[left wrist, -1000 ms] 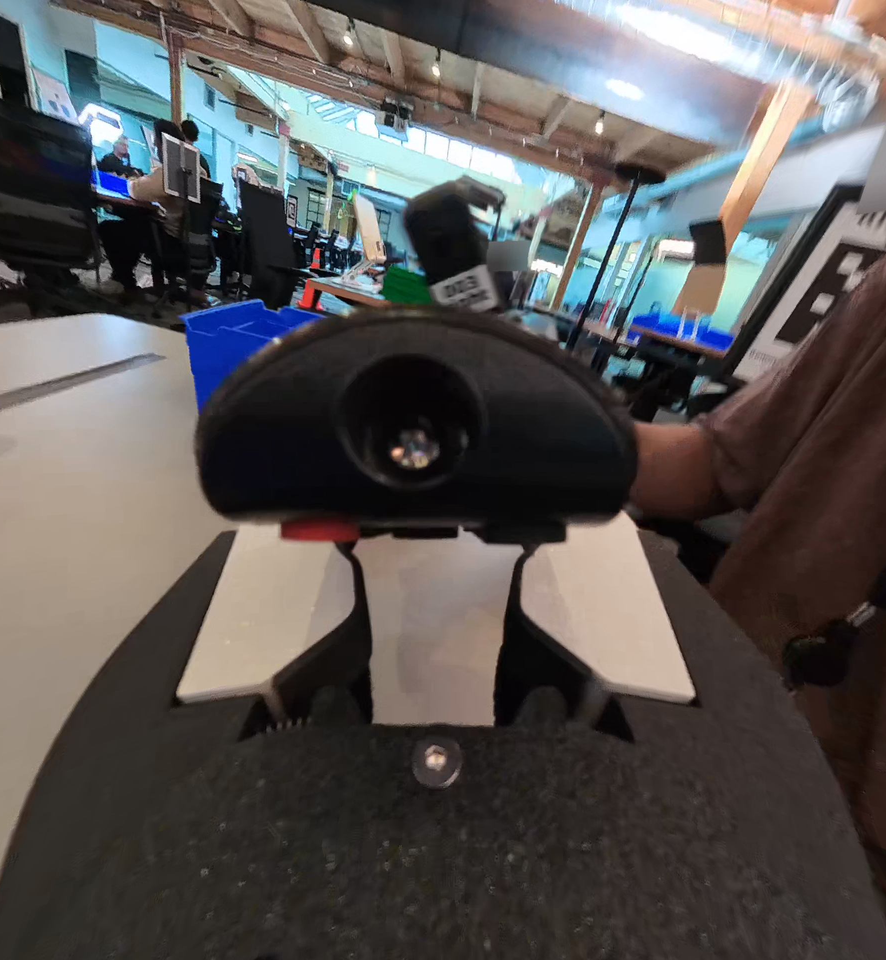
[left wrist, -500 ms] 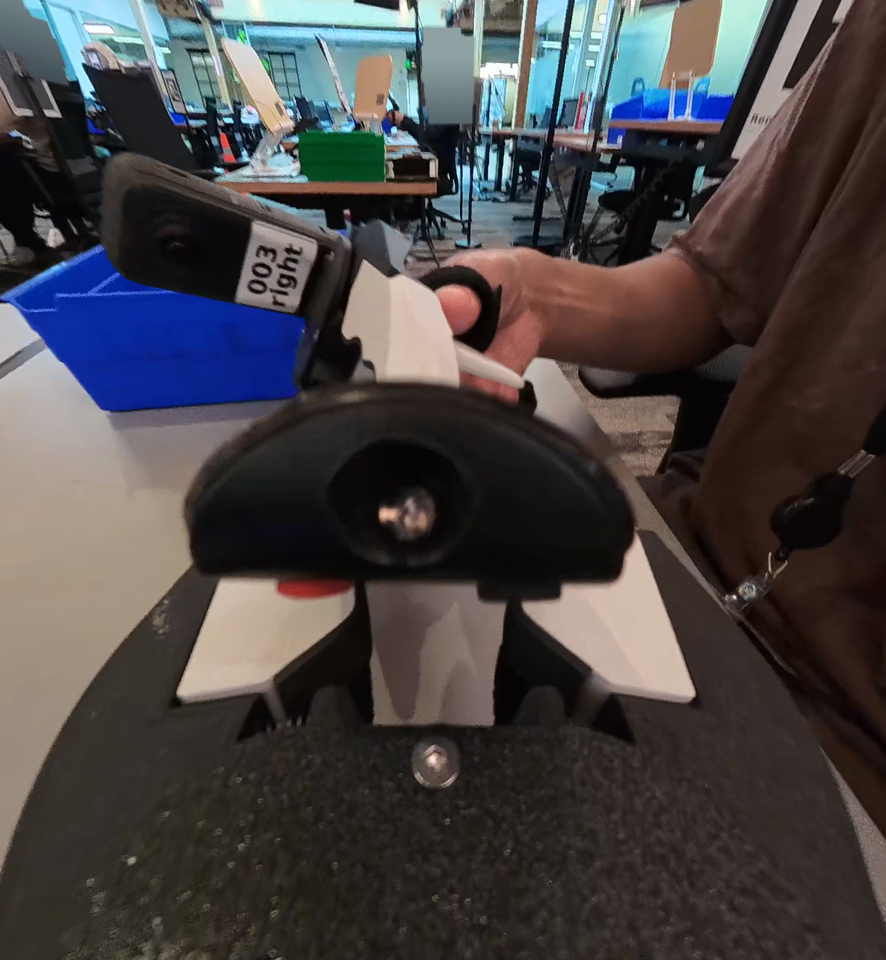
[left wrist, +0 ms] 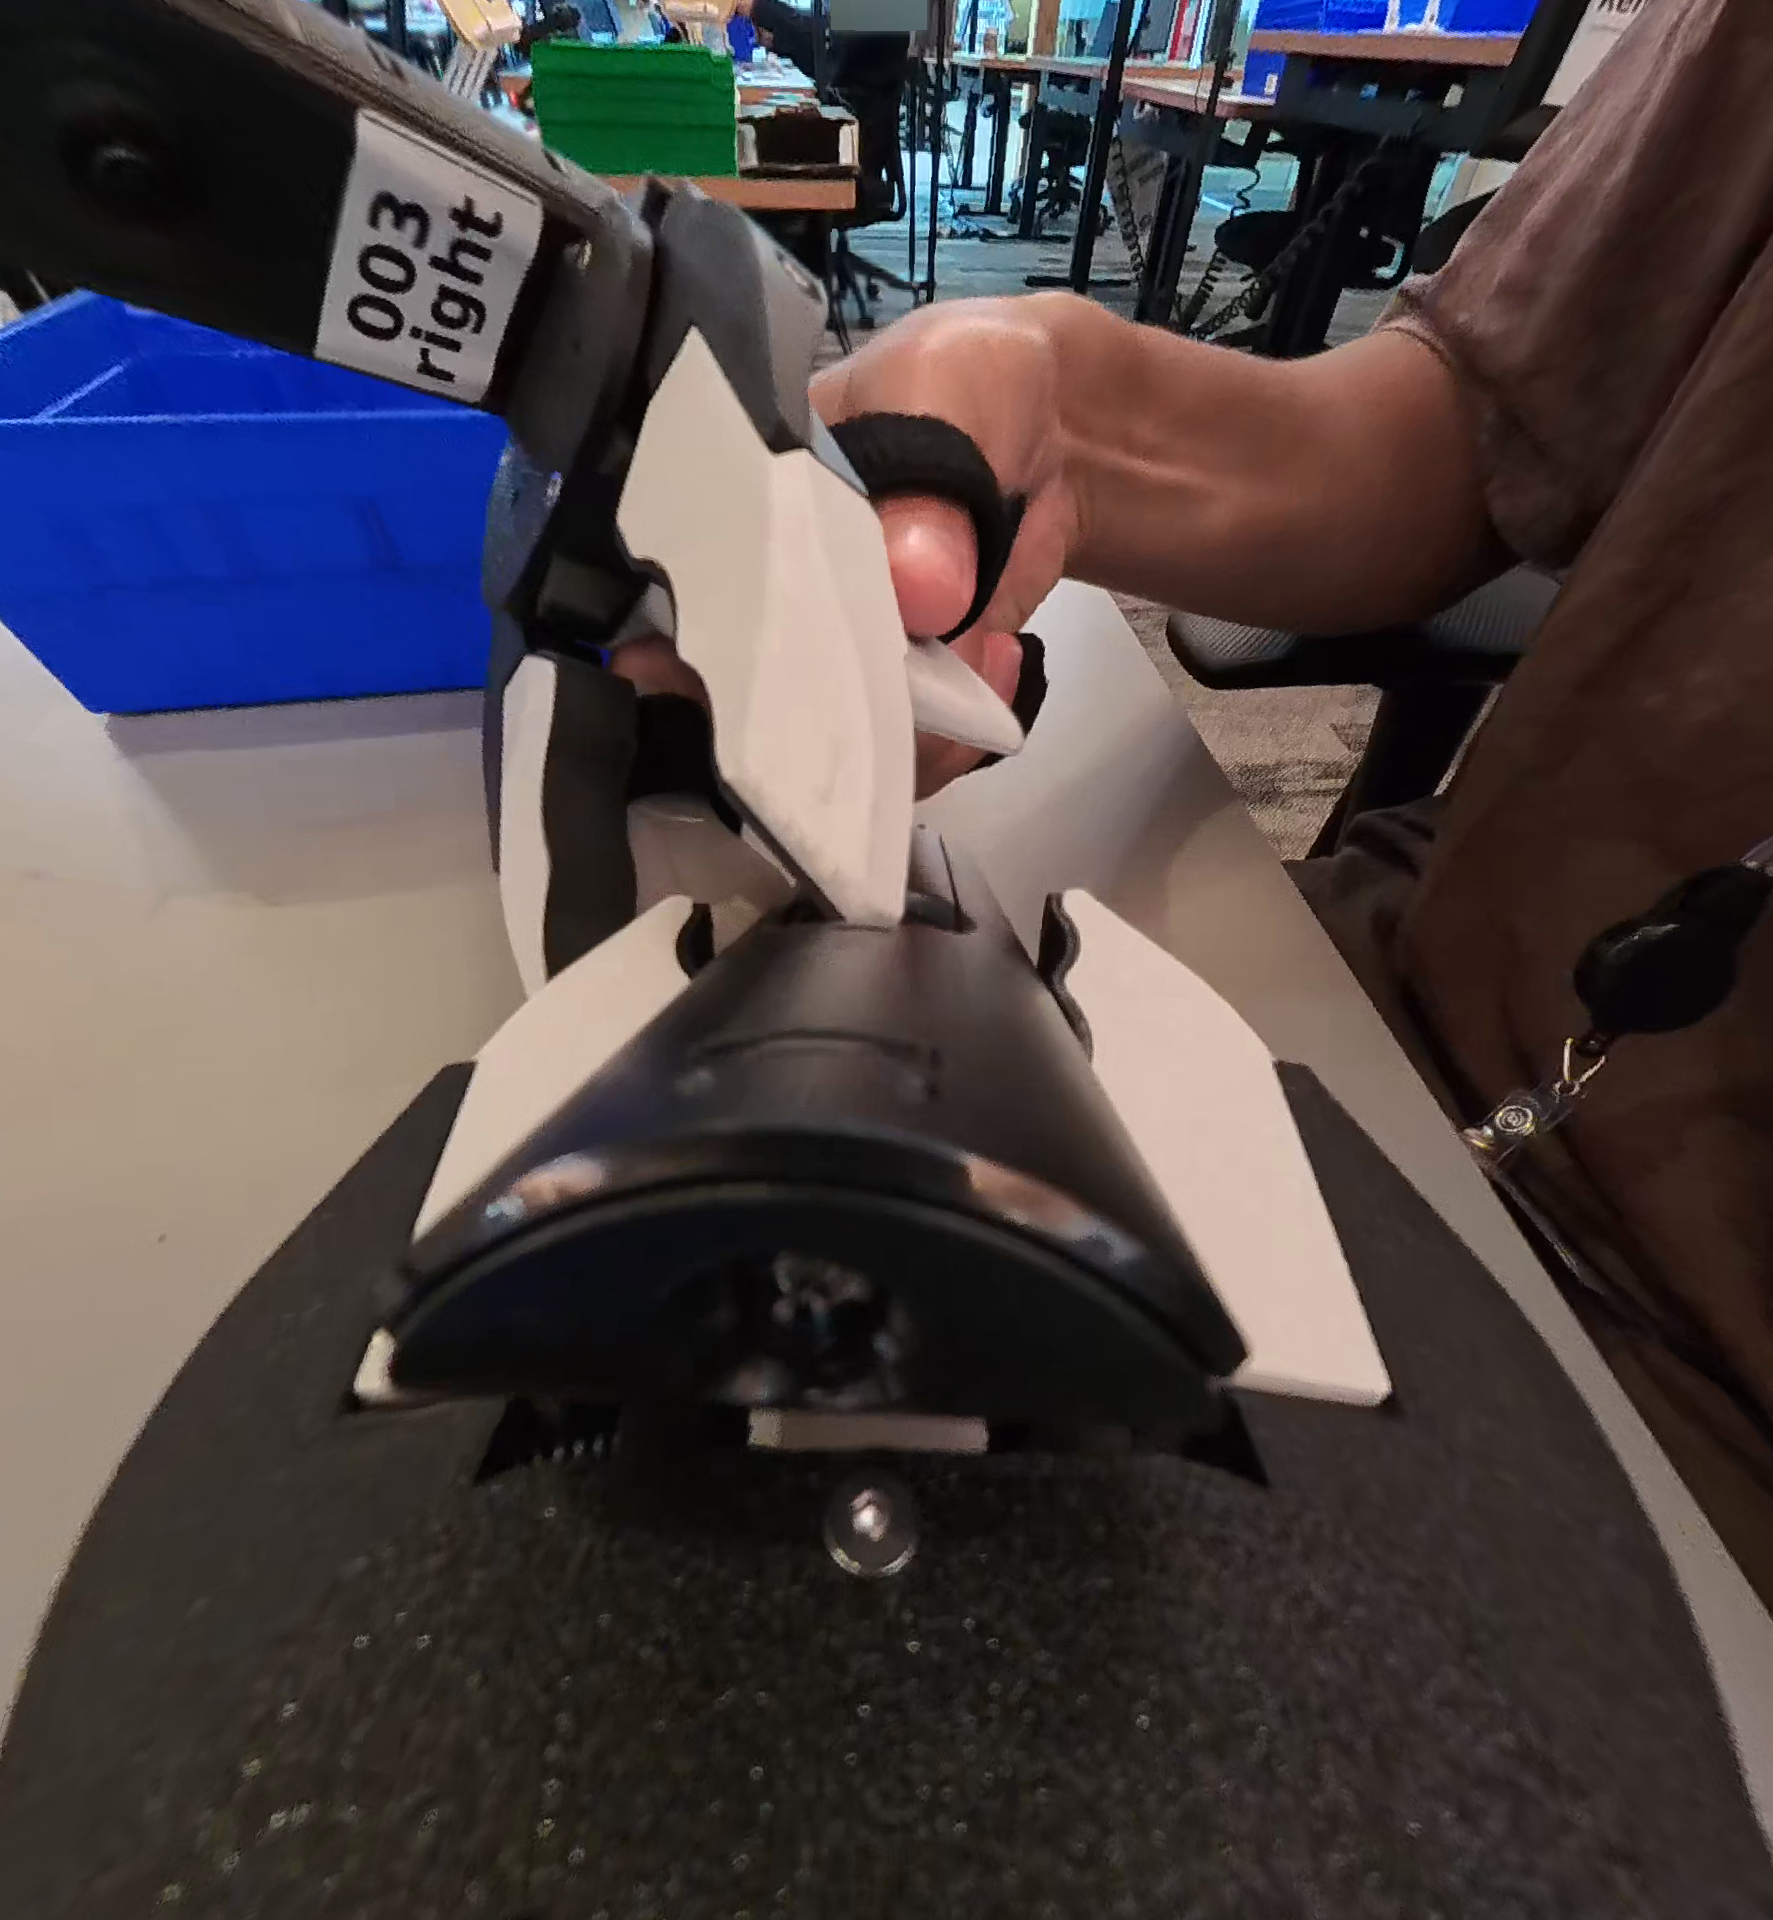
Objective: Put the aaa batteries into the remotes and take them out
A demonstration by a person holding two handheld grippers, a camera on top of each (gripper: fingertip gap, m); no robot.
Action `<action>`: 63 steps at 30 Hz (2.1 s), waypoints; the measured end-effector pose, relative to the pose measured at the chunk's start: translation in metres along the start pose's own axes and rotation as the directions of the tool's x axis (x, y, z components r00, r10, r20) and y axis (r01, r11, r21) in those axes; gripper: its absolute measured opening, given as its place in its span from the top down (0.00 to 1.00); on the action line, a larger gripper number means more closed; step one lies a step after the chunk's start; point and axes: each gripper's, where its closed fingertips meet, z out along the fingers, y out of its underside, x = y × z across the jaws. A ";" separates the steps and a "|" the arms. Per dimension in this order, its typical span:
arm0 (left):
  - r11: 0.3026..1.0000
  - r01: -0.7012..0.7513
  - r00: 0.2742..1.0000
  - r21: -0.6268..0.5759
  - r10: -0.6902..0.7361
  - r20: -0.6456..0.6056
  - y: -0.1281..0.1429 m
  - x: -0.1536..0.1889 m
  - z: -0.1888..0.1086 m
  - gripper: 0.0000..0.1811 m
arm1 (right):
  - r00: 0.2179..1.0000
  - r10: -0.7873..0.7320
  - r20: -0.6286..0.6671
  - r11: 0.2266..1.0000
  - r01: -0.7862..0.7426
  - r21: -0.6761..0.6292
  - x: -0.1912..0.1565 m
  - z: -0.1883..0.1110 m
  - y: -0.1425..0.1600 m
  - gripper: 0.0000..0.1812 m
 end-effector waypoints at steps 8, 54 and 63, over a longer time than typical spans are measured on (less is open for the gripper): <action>0.999 0.022 1.000 -0.026 -0.022 -0.003 0.007 -0.001 0.003 0.67 | 0.999 0.009 0.040 1.000 -0.009 -0.007 0.006 0.000 0.004 0.67; 0.833 0.464 0.843 0.302 -0.520 0.139 -0.007 -0.081 -0.042 0.67 | 0.005 -0.812 -0.583 0.416 0.705 -0.574 0.053 -0.023 -0.026 0.84; 0.834 0.460 0.851 0.306 -0.512 0.115 -0.005 -0.082 -0.043 0.67 | 0.038 -0.806 -0.590 0.427 0.728 -0.536 0.053 -0.023 -0.027 0.84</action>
